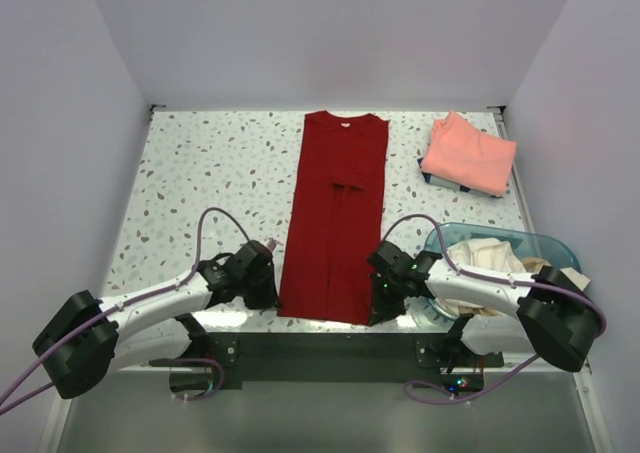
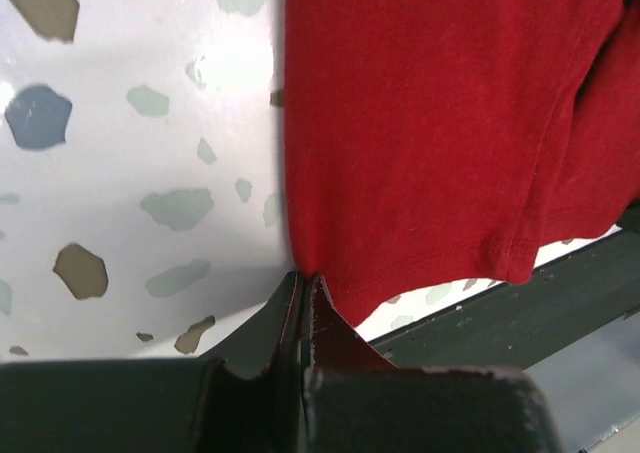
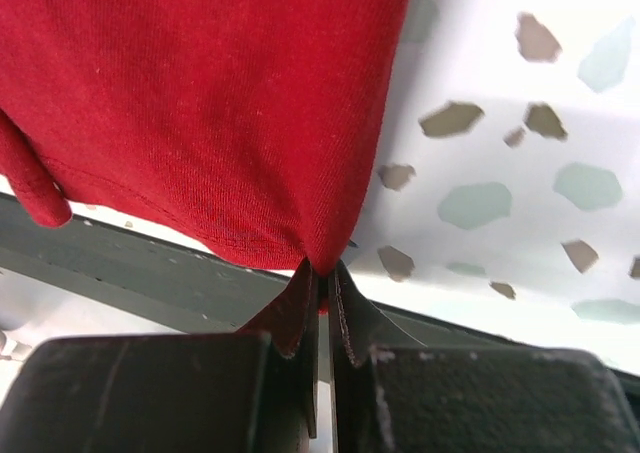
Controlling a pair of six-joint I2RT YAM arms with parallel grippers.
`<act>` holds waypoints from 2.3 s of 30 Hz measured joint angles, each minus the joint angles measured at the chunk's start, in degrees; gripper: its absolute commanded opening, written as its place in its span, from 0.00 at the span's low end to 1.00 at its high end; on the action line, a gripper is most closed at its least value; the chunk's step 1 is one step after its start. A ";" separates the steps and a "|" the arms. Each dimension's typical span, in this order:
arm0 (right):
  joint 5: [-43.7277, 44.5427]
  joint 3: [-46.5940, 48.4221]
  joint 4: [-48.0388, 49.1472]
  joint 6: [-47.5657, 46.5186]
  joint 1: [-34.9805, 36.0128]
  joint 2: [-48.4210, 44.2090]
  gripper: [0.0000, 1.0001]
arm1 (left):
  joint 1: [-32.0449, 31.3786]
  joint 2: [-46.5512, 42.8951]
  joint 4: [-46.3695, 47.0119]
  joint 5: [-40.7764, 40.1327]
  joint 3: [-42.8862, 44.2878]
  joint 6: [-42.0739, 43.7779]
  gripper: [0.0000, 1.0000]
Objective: Fold and stack the t-shirts
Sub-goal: Fold the tshirt
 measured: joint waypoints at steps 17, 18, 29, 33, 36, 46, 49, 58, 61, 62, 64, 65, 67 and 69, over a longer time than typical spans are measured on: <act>8.15 12.39 -18.36 2.47 0.02 -8.09 0.00 | -0.76 -5.25 -7.32 -4.79 9.29 -4.04 0.00; 9.25 13.51 -18.91 2.58 -0.02 -8.09 0.00 | -0.57 -4.72 -7.10 -4.92 10.12 -3.93 0.00; 16.74 21.24 -19.47 0.15 -8.48 -4.52 0.00 | 7.15 6.14 -2.69 -5.25 18.08 1.14 0.00; 16.74 23.47 -18.10 -3.26 -13.88 -1.07 0.00 | 10.08 11.56 -0.48 -4.66 22.01 3.63 0.00; 16.72 25.86 -17.16 -5.68 -16.24 2.95 0.00 | 11.87 15.17 1.31 -3.98 25.00 5.29 0.00; 16.04 35.65 -14.64 -13.38 -22.71 15.63 0.00 | 17.79 28.76 5.49 -0.98 34.91 9.38 0.00; 15.19 39.43 -14.12 -15.21 -24.30 19.67 0.00 | 19.06 32.87 5.70 -0.61 39.17 10.27 0.00; 14.56 50.05 -13.99 -19.50 -27.89 31.04 0.00 | 23.15 43.10 6.03 0.35 50.75 11.78 0.00; 14.53 52.68 -14.25 -20.20 -29.11 33.05 0.00 | 23.74 46.66 5.70 0.55 53.51 12.57 0.00; 14.49 53.66 -14.29 -20.35 -29.51 33.77 0.00 | 23.87 47.65 5.49 0.59 54.31 12.74 0.00; 13.81 55.52 -14.21 -20.44 -30.27 35.47 0.30 | 24.26 49.99 5.25 0.92 56.54 13.05 0.26; 13.57 56.43 -14.19 -20.46 -30.69 36.37 0.43 | 24.52 51.08 5.20 1.14 57.70 13.29 0.41; 12.04 58.05 -13.75 -20.26 -31.85 38.16 0.60 | 25.05 52.52 5.33 1.51 59.49 13.79 0.70; 10.23 59.49 -13.11 -19.85 -33.38 39.58 0.64 | 25.73 53.09 5.38 1.66 61.07 13.35 0.76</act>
